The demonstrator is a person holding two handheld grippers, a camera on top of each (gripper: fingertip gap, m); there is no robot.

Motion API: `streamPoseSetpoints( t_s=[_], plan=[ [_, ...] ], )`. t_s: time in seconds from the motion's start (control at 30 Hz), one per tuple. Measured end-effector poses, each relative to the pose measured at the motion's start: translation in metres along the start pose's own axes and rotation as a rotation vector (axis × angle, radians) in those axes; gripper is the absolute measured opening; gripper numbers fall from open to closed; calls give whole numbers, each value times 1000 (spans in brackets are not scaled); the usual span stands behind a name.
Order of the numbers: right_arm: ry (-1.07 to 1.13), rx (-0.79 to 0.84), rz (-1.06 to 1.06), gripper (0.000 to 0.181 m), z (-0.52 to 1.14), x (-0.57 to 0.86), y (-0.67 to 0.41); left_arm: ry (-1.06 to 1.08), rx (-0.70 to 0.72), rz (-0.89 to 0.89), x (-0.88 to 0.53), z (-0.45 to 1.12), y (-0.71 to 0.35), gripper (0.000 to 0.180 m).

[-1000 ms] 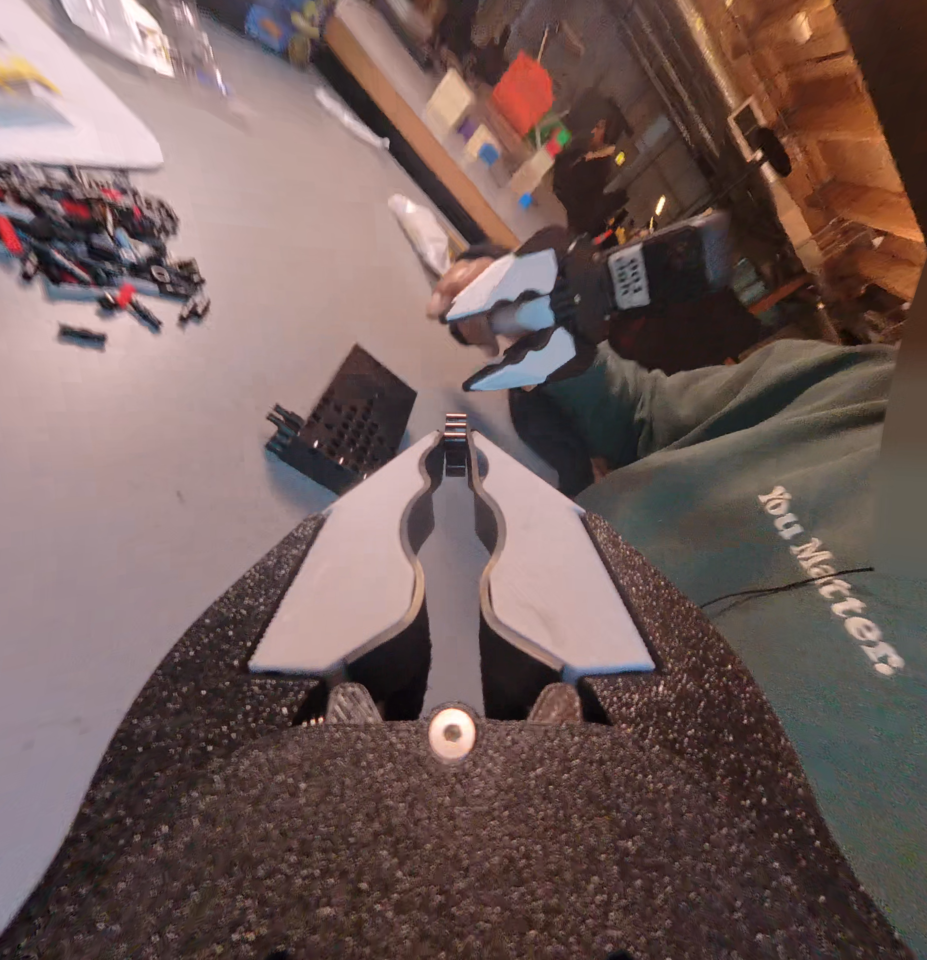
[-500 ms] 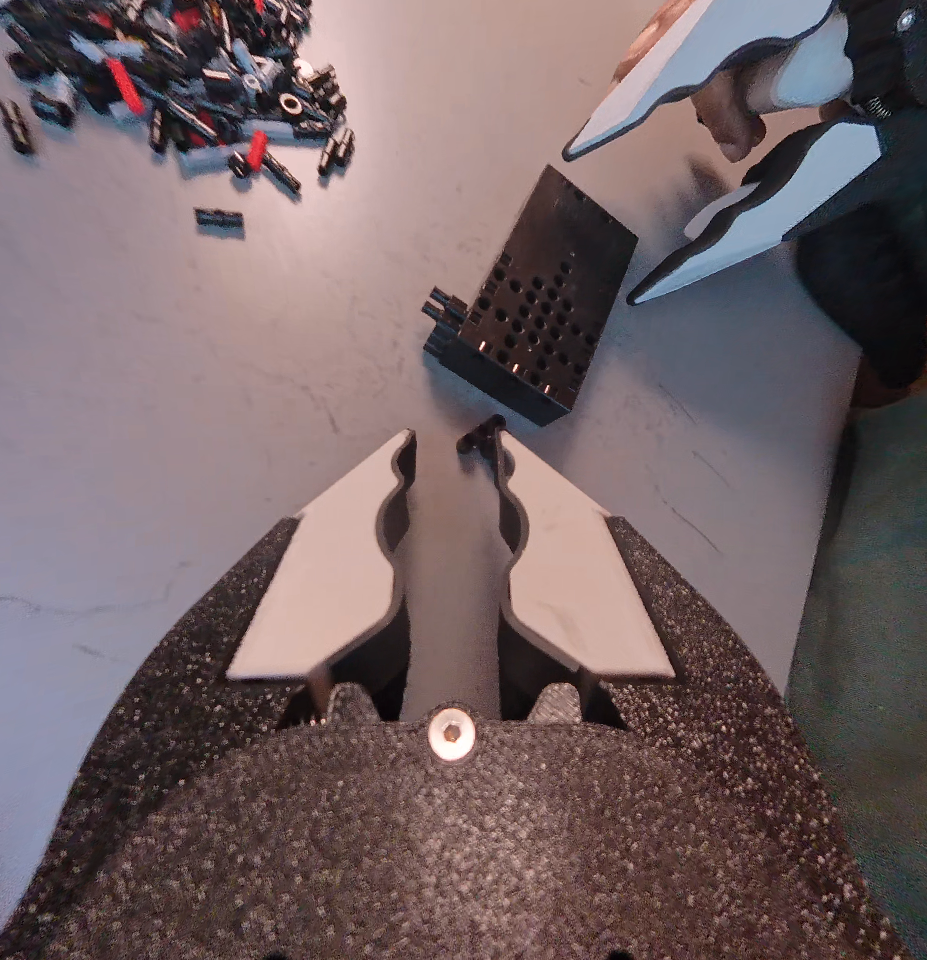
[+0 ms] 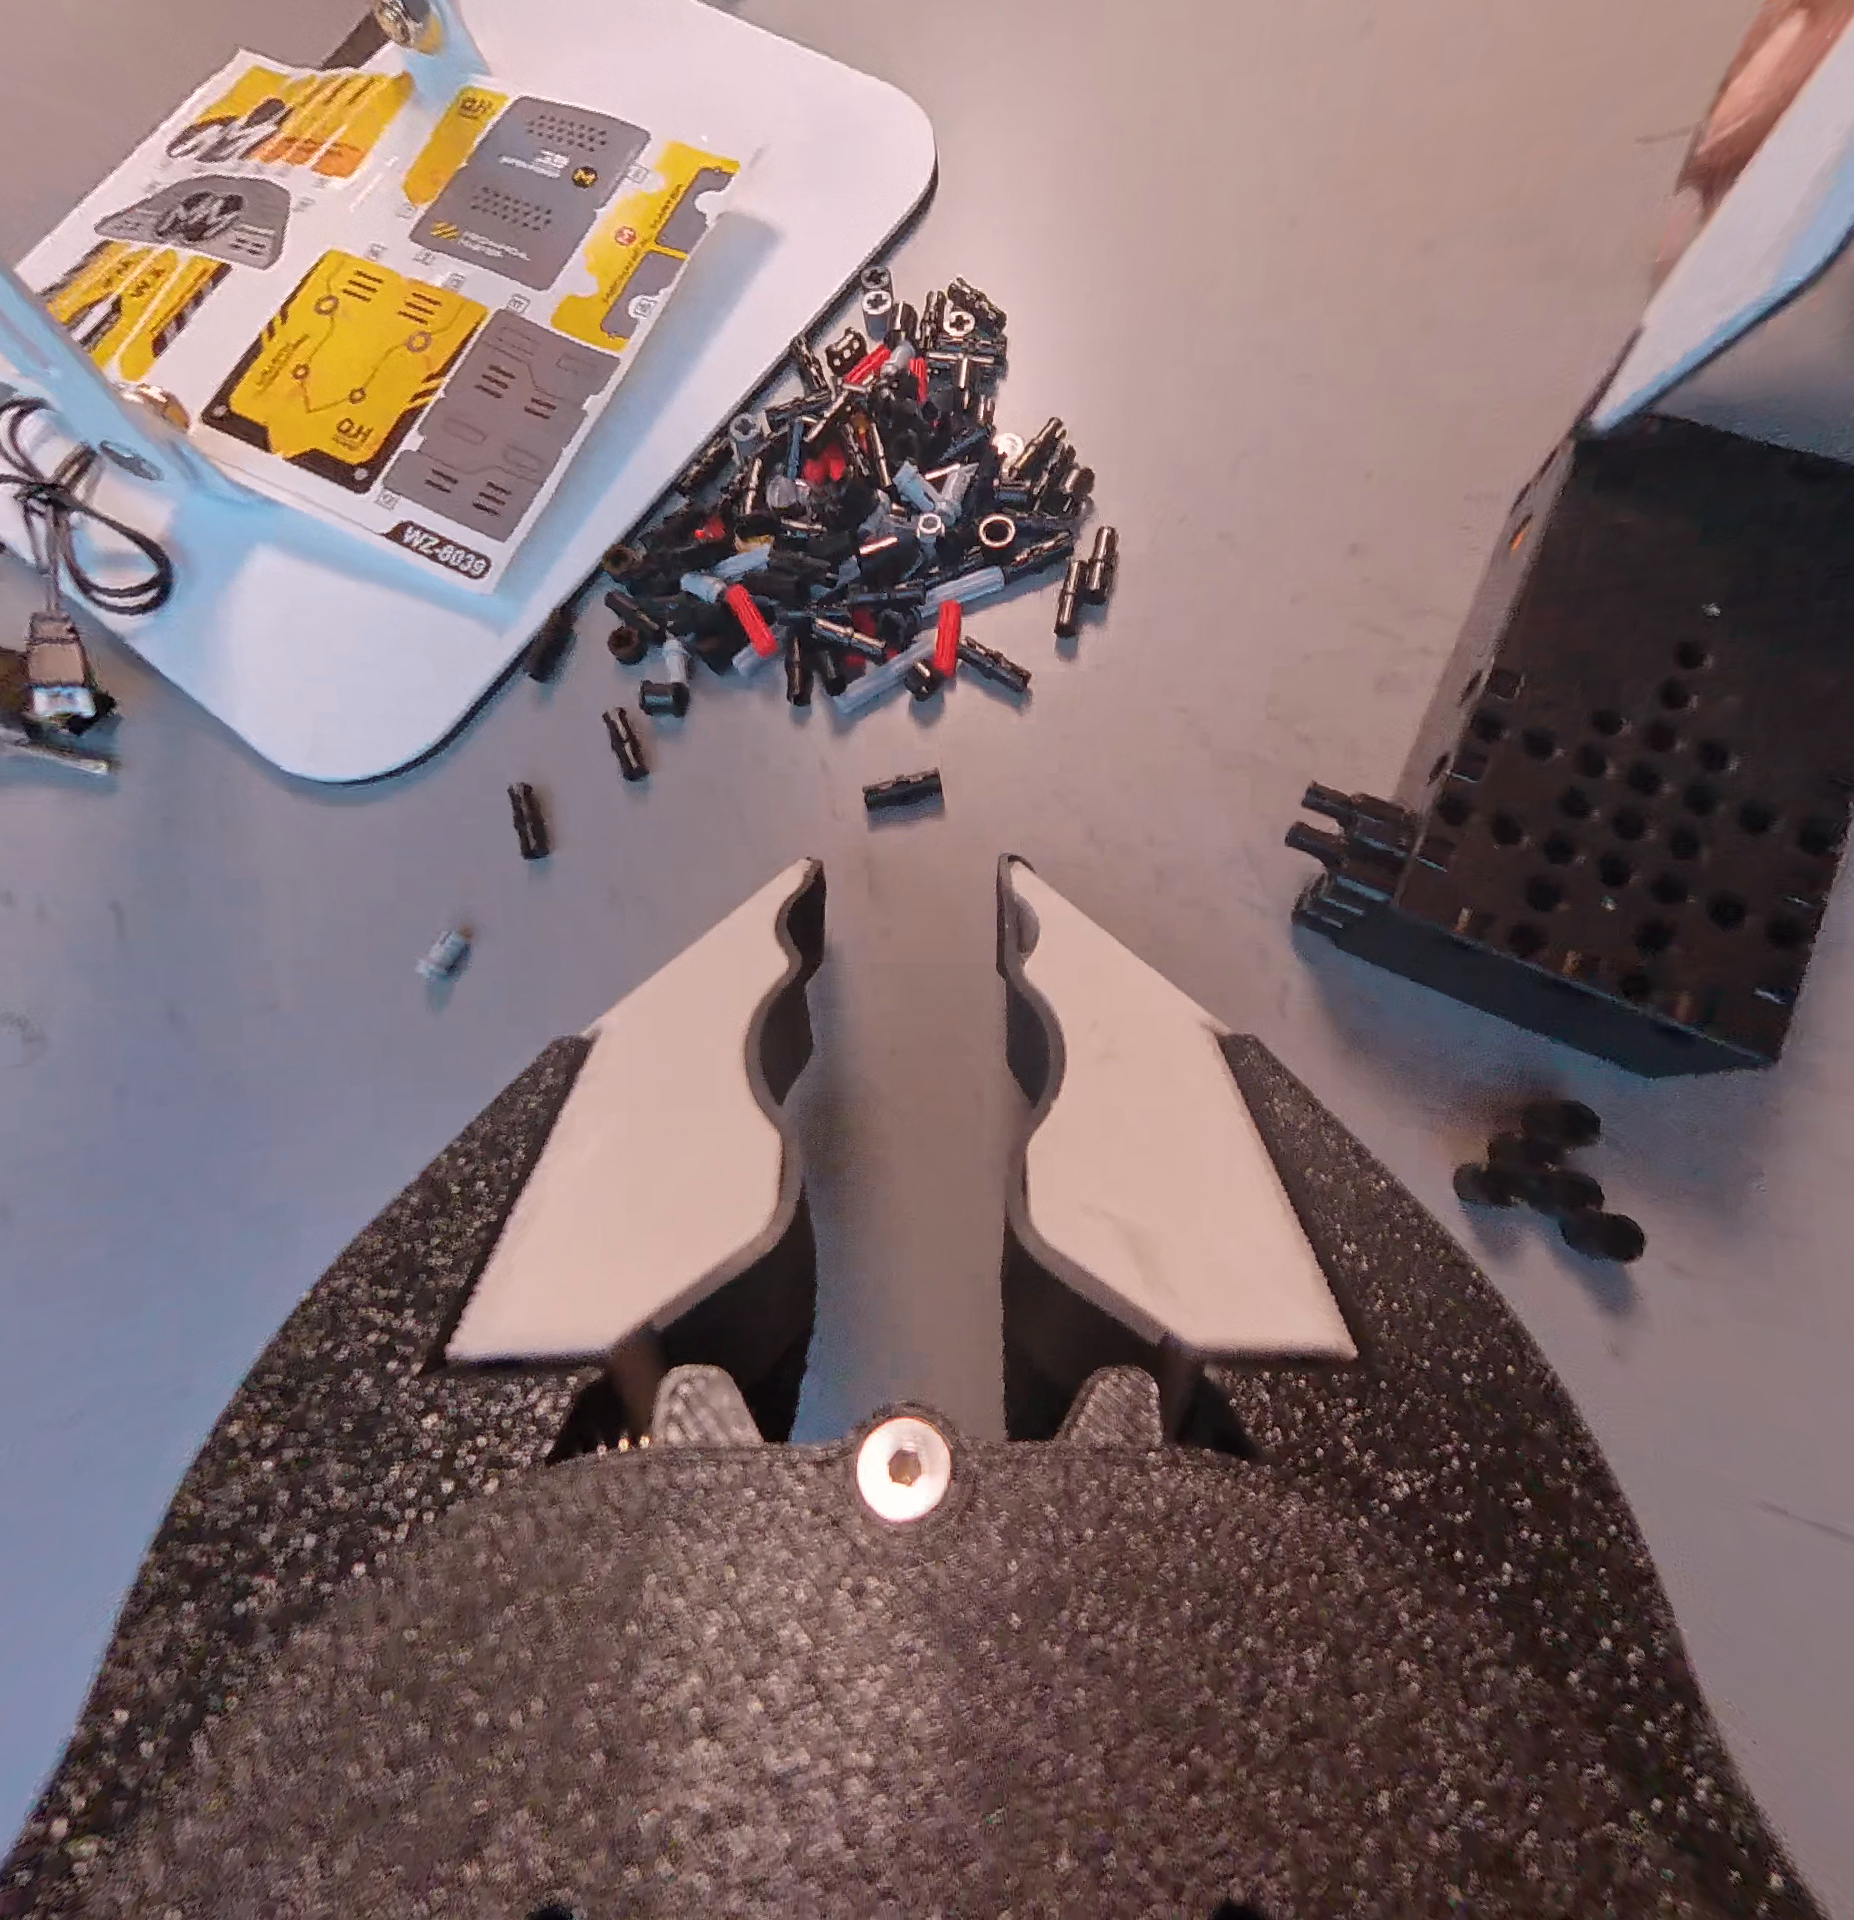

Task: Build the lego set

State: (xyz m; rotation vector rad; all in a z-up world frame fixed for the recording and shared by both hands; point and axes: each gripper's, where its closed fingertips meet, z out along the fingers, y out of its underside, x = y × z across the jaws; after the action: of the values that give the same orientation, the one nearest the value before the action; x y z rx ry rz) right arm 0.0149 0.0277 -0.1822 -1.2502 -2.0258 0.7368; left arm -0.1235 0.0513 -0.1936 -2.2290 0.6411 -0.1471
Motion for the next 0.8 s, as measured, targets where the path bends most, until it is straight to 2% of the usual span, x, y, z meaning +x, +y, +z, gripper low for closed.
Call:
streamPoseSetpoints(
  t_s=[0.13,0.23,0.33,0.47,0.63,0.8],
  plan=[
    [-72,101,57,54,-12,-5,-17,53,-24,20,2,18,-10,30],
    [-18,163,120,46,-22,25,-26,63,-35,23,2,23,-12,20],
    [57,123,110,34,-14,60,-17,73,-38,19,4,23,-12,16],
    [14,31,18,21,19,78,-7,99,-50,27,10,17,-8,16],
    [-94,-30,-72,18,49,81,-8,162,-15,17,37,-12,-3,16],
    [-221,-70,-165,16,59,77,-13,140,-45,12,56,-38,19,16]
  ],
)
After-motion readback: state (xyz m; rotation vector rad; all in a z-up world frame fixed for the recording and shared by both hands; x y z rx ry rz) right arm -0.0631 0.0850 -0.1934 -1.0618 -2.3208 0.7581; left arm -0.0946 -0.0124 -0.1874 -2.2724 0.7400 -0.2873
